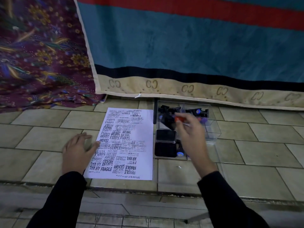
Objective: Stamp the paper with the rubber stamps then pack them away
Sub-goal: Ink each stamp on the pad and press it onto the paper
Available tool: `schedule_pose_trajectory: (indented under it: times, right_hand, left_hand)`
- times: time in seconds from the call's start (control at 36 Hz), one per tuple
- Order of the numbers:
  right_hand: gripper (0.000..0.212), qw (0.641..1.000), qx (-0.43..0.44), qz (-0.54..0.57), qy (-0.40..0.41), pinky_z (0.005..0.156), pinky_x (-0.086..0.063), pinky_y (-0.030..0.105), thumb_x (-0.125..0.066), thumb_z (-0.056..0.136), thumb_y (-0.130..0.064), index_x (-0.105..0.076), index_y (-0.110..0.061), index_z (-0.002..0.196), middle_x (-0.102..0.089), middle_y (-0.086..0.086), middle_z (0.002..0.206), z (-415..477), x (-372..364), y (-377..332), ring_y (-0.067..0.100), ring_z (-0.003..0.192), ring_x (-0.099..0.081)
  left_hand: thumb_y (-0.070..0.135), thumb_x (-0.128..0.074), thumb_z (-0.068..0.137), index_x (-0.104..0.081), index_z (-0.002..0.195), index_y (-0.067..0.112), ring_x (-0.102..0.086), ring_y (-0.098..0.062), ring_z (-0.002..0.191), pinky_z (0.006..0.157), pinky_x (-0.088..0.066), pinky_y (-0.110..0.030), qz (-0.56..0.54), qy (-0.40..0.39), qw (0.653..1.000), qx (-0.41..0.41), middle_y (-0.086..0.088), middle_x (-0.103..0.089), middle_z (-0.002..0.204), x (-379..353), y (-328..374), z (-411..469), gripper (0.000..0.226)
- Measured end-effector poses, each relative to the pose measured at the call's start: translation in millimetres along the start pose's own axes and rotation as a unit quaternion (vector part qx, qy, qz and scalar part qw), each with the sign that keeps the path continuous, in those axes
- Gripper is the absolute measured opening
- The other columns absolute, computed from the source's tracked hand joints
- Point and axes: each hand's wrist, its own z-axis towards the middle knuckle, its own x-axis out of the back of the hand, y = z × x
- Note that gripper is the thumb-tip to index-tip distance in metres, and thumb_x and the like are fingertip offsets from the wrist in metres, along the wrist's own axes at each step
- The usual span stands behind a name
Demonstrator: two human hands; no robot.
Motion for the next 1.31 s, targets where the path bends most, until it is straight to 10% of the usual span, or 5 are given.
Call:
schedule_pose_trajectory:
  times: [0.47,1.06,1.31]
  right_hand:
    - [0.031,0.967,0.063,-0.246,0.014,0.084,-0.037,0.004,-0.072,0.065,0.016,-0.069,-0.006,0.087,-0.062,0.008,0.097,-81.4,75.7,84.1,0.007,0.091,-0.055]
    - [0.018,0.953,0.066,-0.297,-0.008,0.076,-0.048,0.035,-0.071,0.071,0.005,-0.069,-0.007,0.084,-0.062,0.008,0.094,-72.8,71.9,79.6,0.026,0.088,-0.058]
    - [0.025,0.966,0.002,-0.246,-0.078,0.09,-0.048,0.031,-0.06,0.089,-0.017,-0.061,-0.014,0.114,-0.061,0.004,0.112,22.3,26.0,45.3,0.019,0.104,-0.057]
  left_hand:
    - [0.043,-0.07,0.085,-0.065,0.116,0.015,-0.05,-0.034,0.123,0.107,-0.036,-0.049,0.008,-0.006,1.0,0.007,-0.008,-0.057,0.134,4.4,5.8,-2.4,0.042]
    - [0.044,-0.07,0.085,-0.065,0.115,0.017,-0.05,-0.032,0.124,0.106,-0.034,-0.049,0.005,0.002,1.0,0.008,-0.006,-0.057,0.134,0.8,1.6,-1.4,0.04]
    - [0.046,-0.068,0.086,-0.064,0.119,0.019,-0.047,-0.03,0.127,0.107,-0.031,-0.048,0.012,-0.004,1.0,0.012,-0.004,-0.055,0.138,-3.1,-2.6,-0.5,0.042]
